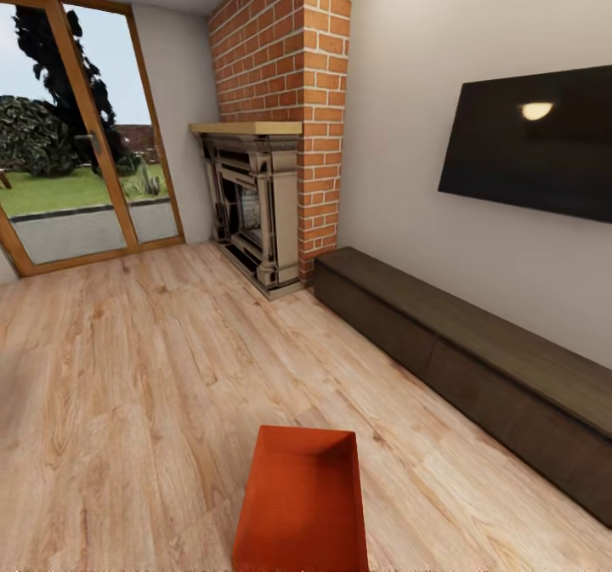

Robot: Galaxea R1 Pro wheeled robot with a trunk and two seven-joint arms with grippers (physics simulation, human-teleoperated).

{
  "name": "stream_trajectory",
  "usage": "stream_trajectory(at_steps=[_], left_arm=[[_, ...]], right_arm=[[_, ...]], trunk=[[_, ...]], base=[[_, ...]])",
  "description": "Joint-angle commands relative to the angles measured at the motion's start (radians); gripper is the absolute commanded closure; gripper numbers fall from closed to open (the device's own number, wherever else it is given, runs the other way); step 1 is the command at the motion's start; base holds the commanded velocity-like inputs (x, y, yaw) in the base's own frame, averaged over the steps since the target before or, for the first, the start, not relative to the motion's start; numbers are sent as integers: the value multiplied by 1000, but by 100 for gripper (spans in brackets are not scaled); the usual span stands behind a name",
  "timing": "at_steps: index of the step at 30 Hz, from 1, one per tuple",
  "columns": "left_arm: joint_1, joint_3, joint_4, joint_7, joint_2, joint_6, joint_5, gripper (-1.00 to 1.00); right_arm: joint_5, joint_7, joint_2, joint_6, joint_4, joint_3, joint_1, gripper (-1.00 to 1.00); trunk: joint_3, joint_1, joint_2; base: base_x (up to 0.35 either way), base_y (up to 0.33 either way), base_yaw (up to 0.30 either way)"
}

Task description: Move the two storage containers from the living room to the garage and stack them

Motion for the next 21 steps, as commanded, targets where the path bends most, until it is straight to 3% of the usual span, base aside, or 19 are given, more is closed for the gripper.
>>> stream_trajectory(at_steps=[1, 21], left_arm=[[-1, -1, 0, 3, 0, 3, 6, -100], [-1, -1, 0, 3, 0, 3, 6, -100]], right_arm=[[-10, -1, 1, -6, 3, 8, -1, -100], [-12, 0, 1, -6, 3, 8, -1, -100]], trunk=[[-3, 0, 0], [-34, 0, 0]], base=[[0, 0, 0], [0, 0, 0]])
